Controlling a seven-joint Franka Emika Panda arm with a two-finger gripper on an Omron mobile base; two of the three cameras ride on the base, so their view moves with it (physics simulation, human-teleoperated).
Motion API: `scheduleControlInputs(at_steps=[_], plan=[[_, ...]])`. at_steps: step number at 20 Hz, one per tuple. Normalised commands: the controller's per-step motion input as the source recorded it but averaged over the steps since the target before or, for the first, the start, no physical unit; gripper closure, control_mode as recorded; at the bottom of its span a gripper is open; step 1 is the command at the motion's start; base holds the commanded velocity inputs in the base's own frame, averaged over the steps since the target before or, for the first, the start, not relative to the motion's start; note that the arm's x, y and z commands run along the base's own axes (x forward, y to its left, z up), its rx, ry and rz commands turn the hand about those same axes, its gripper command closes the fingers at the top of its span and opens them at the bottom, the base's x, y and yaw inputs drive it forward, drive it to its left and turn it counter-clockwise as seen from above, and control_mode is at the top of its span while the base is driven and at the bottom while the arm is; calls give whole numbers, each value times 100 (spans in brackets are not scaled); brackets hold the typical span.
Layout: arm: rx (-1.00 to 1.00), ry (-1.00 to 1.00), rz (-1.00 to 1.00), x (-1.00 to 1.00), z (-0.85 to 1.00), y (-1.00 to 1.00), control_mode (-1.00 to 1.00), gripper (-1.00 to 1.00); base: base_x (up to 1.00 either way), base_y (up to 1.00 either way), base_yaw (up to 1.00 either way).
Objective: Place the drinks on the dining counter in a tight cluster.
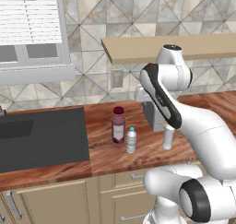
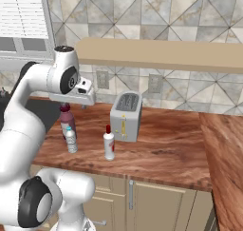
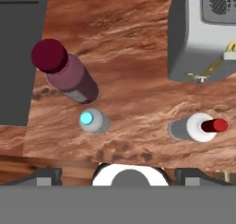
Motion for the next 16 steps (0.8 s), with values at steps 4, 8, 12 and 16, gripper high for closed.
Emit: scheduleControlInputs(at_steps=[4,8,12,16], plan=[[0,1,2,17,-2,66,-100,-100,0,0,0],[-7,14,0,32,0,70,-100,-100,0,0,0],[-4,11,0,43,0,56,-100,-100,0,0,0],[0,2,2,26,-1,4,-100,-100,0,0,0]])
